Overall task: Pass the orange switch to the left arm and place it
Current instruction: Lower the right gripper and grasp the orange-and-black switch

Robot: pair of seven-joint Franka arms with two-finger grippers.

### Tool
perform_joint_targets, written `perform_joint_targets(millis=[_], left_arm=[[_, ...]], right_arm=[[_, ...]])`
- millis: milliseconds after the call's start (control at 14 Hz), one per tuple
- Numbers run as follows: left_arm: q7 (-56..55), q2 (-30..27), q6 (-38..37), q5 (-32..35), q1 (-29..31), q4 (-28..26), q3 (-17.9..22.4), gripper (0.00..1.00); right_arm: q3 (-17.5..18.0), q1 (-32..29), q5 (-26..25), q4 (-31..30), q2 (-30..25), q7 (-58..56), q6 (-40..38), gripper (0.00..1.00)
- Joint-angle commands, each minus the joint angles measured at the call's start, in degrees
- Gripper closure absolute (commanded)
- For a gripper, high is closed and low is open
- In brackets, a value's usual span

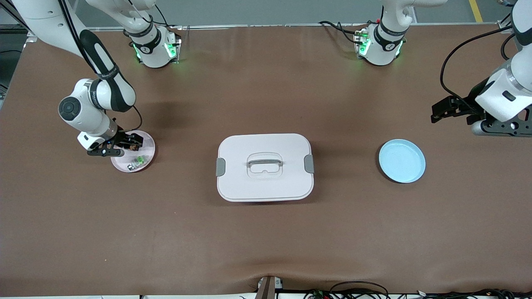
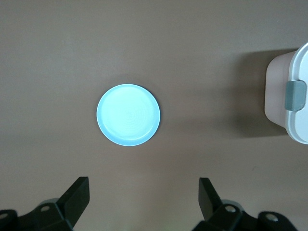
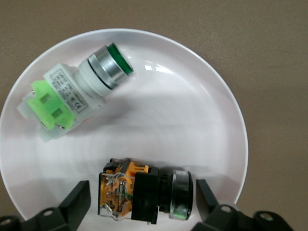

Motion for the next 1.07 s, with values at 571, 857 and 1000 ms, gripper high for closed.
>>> perform_joint_targets(millis=[571, 857, 1000], left_arm=[[0.5, 1.35, -0.5, 0.01, 0.51, 1.35, 0.07, 0.0], [0.5, 1.44, -0.5, 0.01, 0.51, 1.26, 0.16, 0.0], [0.5, 1.53, -0.41, 0.01, 0.51, 1.35, 0.24, 0.0]], right_arm=[[1.71, 0.68, 1.59, 5.43, -1.52, 21.85, -14.98, 1.0], [2.33, 7.89, 7.91, 16.77, -2.14, 39.89, -32.31, 1.0], [2.24, 10.44, 11.34, 23.1, -1.96, 45.88, -39.44, 1.0]])
